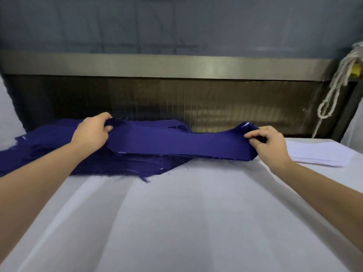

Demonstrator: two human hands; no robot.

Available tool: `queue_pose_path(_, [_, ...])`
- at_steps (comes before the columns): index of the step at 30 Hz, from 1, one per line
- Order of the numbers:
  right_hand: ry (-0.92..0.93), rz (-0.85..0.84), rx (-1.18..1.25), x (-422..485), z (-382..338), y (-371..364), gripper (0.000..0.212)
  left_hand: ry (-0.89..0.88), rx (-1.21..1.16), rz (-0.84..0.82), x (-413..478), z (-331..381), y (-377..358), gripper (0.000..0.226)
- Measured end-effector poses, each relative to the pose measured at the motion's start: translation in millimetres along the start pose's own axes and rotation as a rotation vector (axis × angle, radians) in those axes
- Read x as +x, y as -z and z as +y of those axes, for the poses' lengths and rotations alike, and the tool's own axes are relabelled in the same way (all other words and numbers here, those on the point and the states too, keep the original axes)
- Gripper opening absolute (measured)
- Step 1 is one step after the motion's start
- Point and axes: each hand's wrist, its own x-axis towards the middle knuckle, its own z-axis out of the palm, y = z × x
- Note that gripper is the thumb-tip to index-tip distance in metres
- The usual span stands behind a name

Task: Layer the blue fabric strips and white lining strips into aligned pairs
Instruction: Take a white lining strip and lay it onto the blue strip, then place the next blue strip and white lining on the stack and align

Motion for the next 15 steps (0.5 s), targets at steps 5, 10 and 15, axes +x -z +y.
queue_pose_path(5, [-0.003, -0.053, 0.121, 8.2, -32.8, -53.0, 0.028, 0.024, 0.284, -0.010, 17.8, -48.6, 16.8, 0.028])
queue_pose_path(10, [-0.080, -0.081, 0.276, 11.4, -57.6, -91.4, 0.030, 0.021, 0.501, -0.025, 27.1, -85.1, 22.0, 0.035])
queue_pose_path(15, [-0.153, -0.112, 0.366, 11.7, -68.3, -117.1, 0.032, 0.050, 0.679, -0.049, 30.5, -103.8, 23.4, 0.033])
